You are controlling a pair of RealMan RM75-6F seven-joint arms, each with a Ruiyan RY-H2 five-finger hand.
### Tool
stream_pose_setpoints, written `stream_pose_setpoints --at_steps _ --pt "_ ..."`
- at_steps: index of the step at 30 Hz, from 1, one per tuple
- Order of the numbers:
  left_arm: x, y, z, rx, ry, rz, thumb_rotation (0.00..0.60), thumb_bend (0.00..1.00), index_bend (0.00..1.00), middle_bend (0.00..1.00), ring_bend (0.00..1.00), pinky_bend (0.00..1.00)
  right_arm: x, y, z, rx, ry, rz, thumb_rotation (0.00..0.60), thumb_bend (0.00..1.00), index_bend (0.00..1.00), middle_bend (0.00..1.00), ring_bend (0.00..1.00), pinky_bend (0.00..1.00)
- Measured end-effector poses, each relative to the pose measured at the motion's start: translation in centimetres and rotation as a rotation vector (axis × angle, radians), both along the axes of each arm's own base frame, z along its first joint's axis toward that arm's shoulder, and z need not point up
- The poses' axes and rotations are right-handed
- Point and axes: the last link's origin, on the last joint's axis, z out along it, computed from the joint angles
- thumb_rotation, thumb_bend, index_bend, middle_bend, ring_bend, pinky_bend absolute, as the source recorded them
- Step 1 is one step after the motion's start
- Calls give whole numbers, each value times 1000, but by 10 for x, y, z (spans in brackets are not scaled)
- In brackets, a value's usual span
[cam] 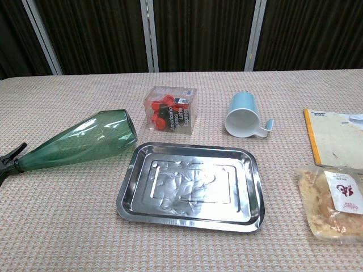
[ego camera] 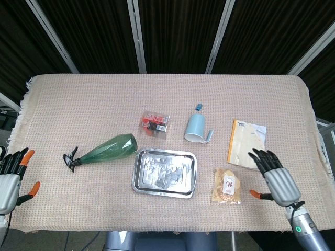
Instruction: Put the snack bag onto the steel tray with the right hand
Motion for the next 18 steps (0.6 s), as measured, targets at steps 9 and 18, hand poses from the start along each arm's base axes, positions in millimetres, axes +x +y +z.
stream_pose_setpoints --at_steps 9,18 --pt "-3 1 -1 -5 1 11 600 344 0 0 0 0 16 -11 -48 155 76 60 600 11 14 0 0 0" --pt "-4 2 -3 -9 0 15 600 345 0 0 0 0 6 -11 -60 190 157 34 600 10 14 0 0 0"
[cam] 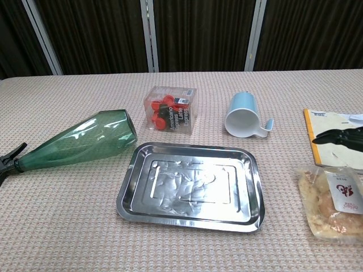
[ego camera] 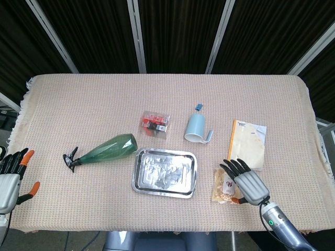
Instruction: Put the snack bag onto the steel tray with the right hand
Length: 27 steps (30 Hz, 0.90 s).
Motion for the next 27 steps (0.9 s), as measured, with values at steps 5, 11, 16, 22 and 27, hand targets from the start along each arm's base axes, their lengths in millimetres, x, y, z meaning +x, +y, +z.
stream_pose_setpoints --at_steps 5,11,16,22,27 --pt "2 2 -3 -9 -4 -9 600 344 0 0 0 0 -3 5 -4 25 22 -10 600 11 14 0 0 0" --pt "1 1 -2 -5 -3 -5 600 345 0 0 0 0 -4 7 -14 65 35 -15 600 11 15 0 0 0" --pt "-2 -1 -1 -1 -2 5 600 345 0 0 0 0 -6 4 -19 83 49 -20 600 11 16 0 0 0" --pt "-4 -2 -1 -2 -5 12 600 345 0 0 0 0 -10 -2 -24 100 63 -39 600 10 22 0 0 0" --pt "-5 -2 -1 -3 -10 11 600 346 0 0 0 0 -16 -7 -27 112 78 -64 600 11 95 14 0 28"
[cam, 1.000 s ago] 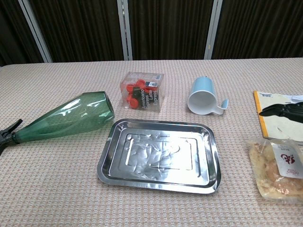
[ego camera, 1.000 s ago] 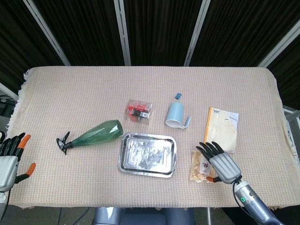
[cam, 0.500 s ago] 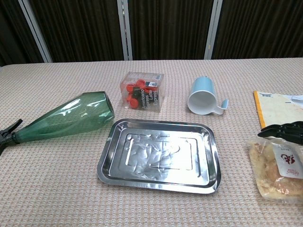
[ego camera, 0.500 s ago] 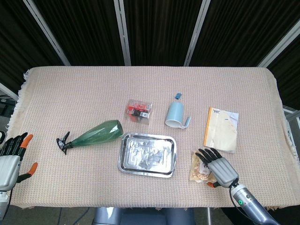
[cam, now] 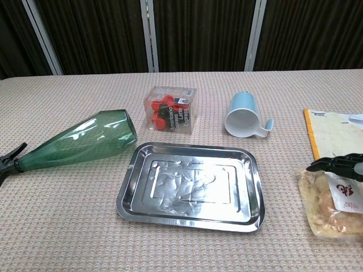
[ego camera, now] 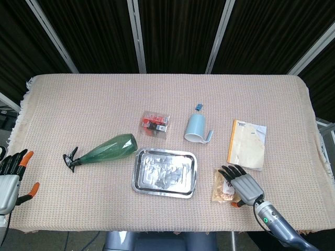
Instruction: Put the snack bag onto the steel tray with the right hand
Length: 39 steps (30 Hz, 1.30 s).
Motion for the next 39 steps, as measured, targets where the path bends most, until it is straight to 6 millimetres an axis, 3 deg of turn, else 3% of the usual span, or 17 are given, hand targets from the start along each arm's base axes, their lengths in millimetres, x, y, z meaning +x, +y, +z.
stream_pose_setpoints --at_steps 3,7,9,18,25,31,39 --pt "-1 0 0 -2 -3 2 600 344 0 0 0 0 -1 -3 -3 4 4 -7 600 28 225 103 30 185" --pt "-1 0 -1 -7 -8 2 600 344 0 0 0 0 0 -7 -6 -3 5 8 600 114 407 281 227 458" --pt "-1 0 -1 -9 -12 -1 600 345 0 0 0 0 1 -11 -6 -9 4 23 600 134 455 332 283 510" --pt "-3 1 -3 -15 -17 -1 600 346 0 0 0 0 35 -24 7 -57 -79 132 600 138 464 347 298 523" --pt "-2 2 -4 -15 -18 -2 600 343 0 0 0 0 92 -36 15 -38 -199 241 600 139 455 341 298 524" --pt "-4 3 -4 -21 -14 7 600 344 0 0 0 0 130 -42 1 13 -259 302 600 139 444 328 295 524" --pt "-8 3 -6 -28 -16 21 600 342 0 0 0 0 157 -56 -21 38 -270 293 600 139 435 303 285 524"
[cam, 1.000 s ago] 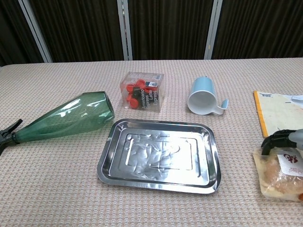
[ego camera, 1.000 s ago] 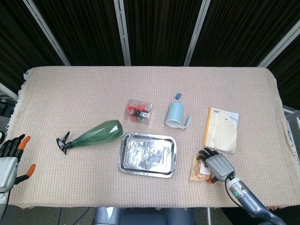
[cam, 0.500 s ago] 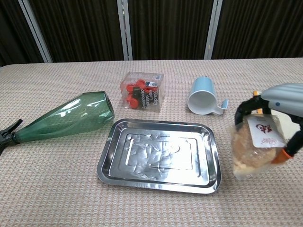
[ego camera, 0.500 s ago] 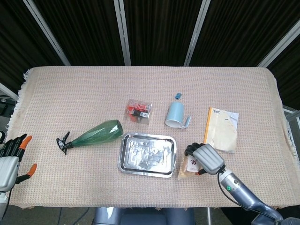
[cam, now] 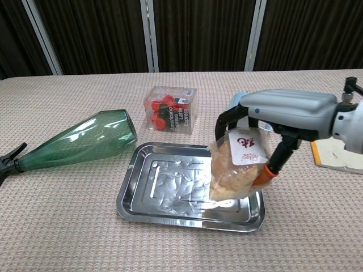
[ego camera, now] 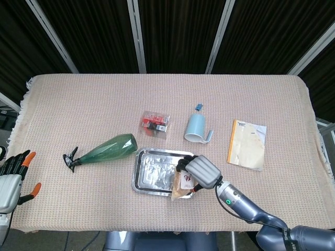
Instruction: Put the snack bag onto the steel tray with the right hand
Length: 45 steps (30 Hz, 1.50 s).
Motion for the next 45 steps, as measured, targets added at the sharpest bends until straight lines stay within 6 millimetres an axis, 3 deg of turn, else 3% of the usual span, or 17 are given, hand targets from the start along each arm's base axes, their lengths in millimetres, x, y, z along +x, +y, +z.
stream_pose_setpoints --at_steps 8,11,13,15,21,30,37,45 --pt "-4 -2 0 -2 -1 14 600 344 0 0 0 0 15 -14 -26 -8 41 -25 600 138 383 275 242 512" --pt "-5 -2 0 -2 -1 18 600 342 0 0 0 0 21 -16 -33 -30 65 -5 600 138 270 208 143 415" --pt "-6 -2 0 -3 -2 18 600 341 0 0 0 0 24 -16 -36 -55 89 18 600 137 107 103 38 301" --pt "-5 -2 0 -2 -3 18 600 342 0 0 0 0 27 -17 -39 -75 111 33 600 136 18 24 1 218" --pt "-7 -3 1 1 -3 22 600 342 0 0 0 0 30 -20 -42 -91 142 -2 600 135 0 0 0 156" --pt "-5 -1 1 4 -5 12 600 344 0 0 0 0 15 -13 -3 -169 164 -11 600 135 11 1 0 156" --pt "-2 1 2 10 -4 0 600 342 0 0 0 0 -25 0 50 -303 175 -75 600 134 65 37 0 138" --pt "3 0 6 27 -5 -19 600 342 0 0 0 0 -74 25 92 -449 174 -163 600 135 92 62 0 123"
